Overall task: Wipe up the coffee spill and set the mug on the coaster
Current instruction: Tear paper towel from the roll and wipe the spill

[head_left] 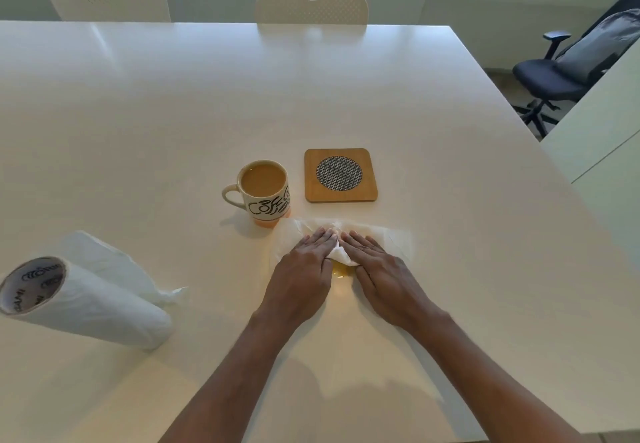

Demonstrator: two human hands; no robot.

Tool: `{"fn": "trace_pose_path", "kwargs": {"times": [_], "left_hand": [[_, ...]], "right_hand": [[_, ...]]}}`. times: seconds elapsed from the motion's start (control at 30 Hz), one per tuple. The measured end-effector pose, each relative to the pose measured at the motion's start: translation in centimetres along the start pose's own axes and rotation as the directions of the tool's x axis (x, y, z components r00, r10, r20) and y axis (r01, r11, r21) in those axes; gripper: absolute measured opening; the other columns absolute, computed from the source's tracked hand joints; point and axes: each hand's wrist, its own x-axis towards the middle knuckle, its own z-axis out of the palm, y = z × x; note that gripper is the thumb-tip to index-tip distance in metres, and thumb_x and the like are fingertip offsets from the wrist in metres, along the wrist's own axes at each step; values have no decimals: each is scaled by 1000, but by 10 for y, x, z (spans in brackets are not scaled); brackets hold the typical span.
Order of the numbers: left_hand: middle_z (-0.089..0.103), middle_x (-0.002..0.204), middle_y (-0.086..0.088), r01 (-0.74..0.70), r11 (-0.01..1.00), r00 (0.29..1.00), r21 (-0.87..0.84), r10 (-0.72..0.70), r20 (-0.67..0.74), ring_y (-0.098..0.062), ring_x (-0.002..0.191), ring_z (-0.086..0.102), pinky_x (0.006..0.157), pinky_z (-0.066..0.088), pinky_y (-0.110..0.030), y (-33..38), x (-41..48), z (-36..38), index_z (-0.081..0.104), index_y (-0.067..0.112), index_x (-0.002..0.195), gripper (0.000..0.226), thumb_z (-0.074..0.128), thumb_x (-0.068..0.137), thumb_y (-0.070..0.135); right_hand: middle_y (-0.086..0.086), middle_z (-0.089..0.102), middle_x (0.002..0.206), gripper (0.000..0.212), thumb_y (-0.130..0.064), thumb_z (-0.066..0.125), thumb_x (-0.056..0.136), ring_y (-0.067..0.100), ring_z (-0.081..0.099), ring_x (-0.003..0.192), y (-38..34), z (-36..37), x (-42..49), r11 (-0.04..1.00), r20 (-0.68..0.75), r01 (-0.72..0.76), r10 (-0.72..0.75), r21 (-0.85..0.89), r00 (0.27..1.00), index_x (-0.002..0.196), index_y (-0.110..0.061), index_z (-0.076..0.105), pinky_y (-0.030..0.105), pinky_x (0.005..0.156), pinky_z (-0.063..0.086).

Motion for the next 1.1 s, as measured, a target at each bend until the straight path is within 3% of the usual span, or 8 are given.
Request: {"fn": "trace_pose_path", "kwargs": {"times": [0.37, 0.6, 0.87, 0.93, 1.0, 1.1], "left_hand": [[37, 171, -3, 82, 996, 988, 42, -76, -137, -1, 158, 21, 126, -2, -13, 12, -37, 20, 38, 11, 162, 55, 38, 107, 10], [36, 171, -8, 173, 985, 968, -11, -172, -184, -9, 160, 27, 129, 3, -18, 22, -52, 28, 36, 7, 163, 56, 42, 107, 7], [37, 171, -3, 274, 953, 935, -130, -296, -195, 5, 152, 22, 116, -5, 2, 30, -69, 25, 36, 11, 164, 55, 40, 110, 10], [38, 170, -1, 306, 937, 922, -167, -335, -191, 1, 155, 26, 114, -2, 4, 31, -72, 24, 36, 14, 164, 54, 39, 110, 11], [40, 169, 2, 332, 917, 908, -223, -374, -186, -5, 157, 29, 117, 6, -1, 33, -75, 24, 38, 18, 164, 53, 38, 111, 12], [47, 166, 3, 331, 875, 890, -353, -413, -191, -7, 155, 37, 128, 24, -23, 39, -79, 24, 43, 22, 162, 52, 38, 111, 12]], "right_hand": [[3, 40, 170, 58, -5, 41, 104, 9, 26, 161, -18, 15, -12, 999, 11, -29, 28, 39, 1000, 162, -12, 42, 32, 135, 16], [2, 38, 171, 63, -20, 33, 101, 10, 24, 162, -31, 27, -22, 999, 21, -45, 45, 23, 999, 163, -14, 40, 36, 135, 17], [3, 40, 170, 58, -23, 34, 105, 2, 21, 157, -43, 41, -32, 999, 9, -41, 41, 34, 999, 162, -13, 41, 20, 132, 9], [4, 39, 170, 58, -23, 34, 106, 0, 19, 156, -47, 42, -35, 999, 9, -34, 33, 42, 999, 162, -12, 40, 18, 131, 8], [4, 37, 171, 56, -18, 38, 108, 0, 19, 156, -49, 42, -36, 998, 11, -24, 24, 64, 1000, 163, -11, 38, 17, 131, 9], [3, 32, 173, 56, -10, 41, 110, -1, 16, 158, -56, 43, -40, 992, 6, -27, 27, 125, 1000, 165, -11, 34, 19, 132, 9]]}}
